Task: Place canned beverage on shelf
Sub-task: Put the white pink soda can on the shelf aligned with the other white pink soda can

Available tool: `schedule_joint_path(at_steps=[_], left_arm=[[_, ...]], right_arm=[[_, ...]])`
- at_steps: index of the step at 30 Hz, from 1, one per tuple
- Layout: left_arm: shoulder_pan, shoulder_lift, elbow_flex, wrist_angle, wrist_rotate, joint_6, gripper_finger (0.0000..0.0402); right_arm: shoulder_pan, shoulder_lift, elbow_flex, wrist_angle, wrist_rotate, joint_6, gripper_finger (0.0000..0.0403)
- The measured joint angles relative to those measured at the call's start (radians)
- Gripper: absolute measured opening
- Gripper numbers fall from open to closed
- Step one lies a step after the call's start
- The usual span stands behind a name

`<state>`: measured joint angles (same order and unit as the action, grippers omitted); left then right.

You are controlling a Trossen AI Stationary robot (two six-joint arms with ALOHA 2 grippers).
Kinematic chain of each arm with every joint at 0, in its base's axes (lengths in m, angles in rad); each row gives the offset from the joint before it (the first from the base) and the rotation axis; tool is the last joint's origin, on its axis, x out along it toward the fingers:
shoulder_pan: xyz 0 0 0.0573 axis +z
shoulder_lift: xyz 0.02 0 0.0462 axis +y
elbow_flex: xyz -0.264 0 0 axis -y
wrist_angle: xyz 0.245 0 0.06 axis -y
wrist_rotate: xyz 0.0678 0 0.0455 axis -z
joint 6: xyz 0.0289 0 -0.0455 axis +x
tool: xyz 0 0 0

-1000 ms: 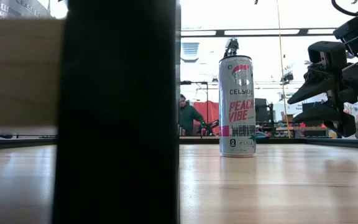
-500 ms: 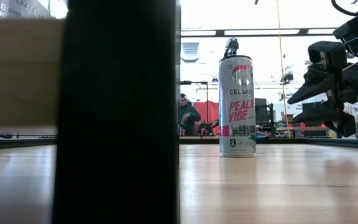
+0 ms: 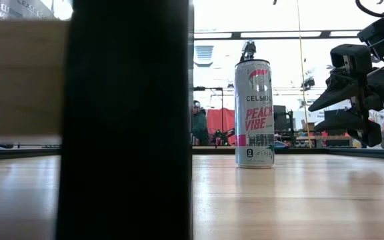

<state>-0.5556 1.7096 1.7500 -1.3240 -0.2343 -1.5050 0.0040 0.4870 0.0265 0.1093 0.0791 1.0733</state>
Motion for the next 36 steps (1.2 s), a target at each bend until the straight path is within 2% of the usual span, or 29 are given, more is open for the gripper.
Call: schedule_joint_path(at_steps=[5, 9, 13, 18, 23, 27, 36], left_arm=[[0.000, 0.003, 0.055, 0.093, -0.223, 0.291, 0.0382], [0.001, 0.026, 0.067, 0.280, -0.384, 0.557, 0.0382], [0.014, 0.082, 0.070, 0.488, -0.479, 0.818, 0.0382], [0.089, 0.160, 0.070, 0.675, -0.450, 0.972, 0.0381], [0.204, 0.223, 0.070, 0.806, -0.272, 1.070, 0.0370], [0.273, 0.257, 0.070, 0.837, -0.196, 1.090, 0.0358], [0.315, 0.274, 0.065, 0.871, -0.166, 1.202, 0.0354]], right_arm=[[0.000, 0.000, 0.000, 0.000, 0.000, 0.000, 0.0183], [0.000, 0.000, 0.000, 0.000, 0.000, 0.000, 0.0183], [0.000, 0.000, 0.000, 0.000, 0.000, 0.000, 0.0183], [0.000, 0.000, 0.000, 0.000, 0.000, 0.000, 0.0183], [0.000, 0.000, 0.000, 0.000, 0.000, 0.000, 0.0183], [0.000, 0.000, 0.000, 0.000, 0.000, 0.000, 0.0183], [0.000, 0.000, 0.000, 0.000, 0.000, 0.000, 0.0183]])
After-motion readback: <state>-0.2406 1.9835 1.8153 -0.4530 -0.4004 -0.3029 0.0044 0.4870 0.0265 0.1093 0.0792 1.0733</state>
